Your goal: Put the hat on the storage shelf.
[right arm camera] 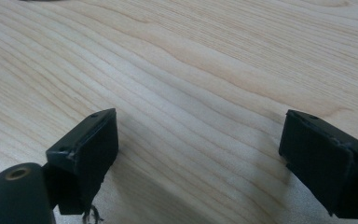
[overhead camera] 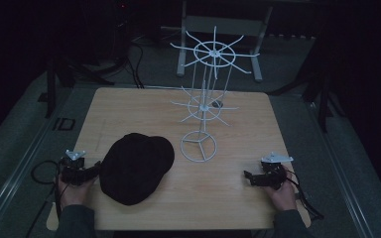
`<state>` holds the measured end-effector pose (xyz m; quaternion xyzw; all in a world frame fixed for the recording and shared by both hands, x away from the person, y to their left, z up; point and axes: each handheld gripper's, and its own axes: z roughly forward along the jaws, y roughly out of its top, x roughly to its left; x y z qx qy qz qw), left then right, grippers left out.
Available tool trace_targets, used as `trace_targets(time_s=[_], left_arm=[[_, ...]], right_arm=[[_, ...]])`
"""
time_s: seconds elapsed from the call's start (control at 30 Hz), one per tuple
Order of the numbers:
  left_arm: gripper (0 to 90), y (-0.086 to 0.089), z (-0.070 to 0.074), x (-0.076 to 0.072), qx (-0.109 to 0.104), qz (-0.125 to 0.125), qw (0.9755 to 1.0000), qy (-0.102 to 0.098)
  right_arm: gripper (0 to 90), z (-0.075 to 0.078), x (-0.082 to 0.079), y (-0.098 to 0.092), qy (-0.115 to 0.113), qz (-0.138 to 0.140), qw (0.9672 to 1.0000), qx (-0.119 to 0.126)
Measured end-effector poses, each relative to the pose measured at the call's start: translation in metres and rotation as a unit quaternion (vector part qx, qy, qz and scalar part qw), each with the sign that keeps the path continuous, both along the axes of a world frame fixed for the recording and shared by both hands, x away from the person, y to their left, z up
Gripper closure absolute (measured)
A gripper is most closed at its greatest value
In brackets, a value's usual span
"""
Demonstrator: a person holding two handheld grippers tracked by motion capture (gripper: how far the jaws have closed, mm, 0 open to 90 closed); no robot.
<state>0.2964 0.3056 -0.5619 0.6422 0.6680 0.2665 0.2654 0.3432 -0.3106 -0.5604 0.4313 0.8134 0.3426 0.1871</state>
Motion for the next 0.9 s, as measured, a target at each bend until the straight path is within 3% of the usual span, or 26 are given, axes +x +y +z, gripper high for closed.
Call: trace_targets(time_s=[0.13, 0.27, 0.43, 0.7, 0.9], left_arm=[[35.6, 0.000, 0.000, 0.000, -0.001, -0.003, 1.0000, 0.001], [41.9, -0.002, 0.001, -0.001, -0.001, -0.007, 1.0000, 0.002], [45.5, -0.002, 0.005, -0.003, -0.013, -0.019, 0.9996, 0.016], [47.5, -0.002, 0.021, -0.009, -0.032, -0.028, 0.9991, -0.004], [48.1, -0.004, 0.029, -0.010, -0.035, -0.044, 0.9984, -0.003]], right_arm=[[11.6, 0.000, 0.000, 0.000, 0.000, 0.000, 1.0000, 0.000], [11.6, 0.000, 0.000, 0.000, 0.000, 0.000, 1.0000, 0.000], [11.6, 0.000, 0.000, 0.000, 0.000, 0.000, 1.0000, 0.000], [11.6, 0.000, 0.000, 0.000, 0.000, 0.000, 1.0000, 0.000], [11.6, 0.000, 0.000, 0.000, 0.000, 0.000, 1.0000, 0.000]])
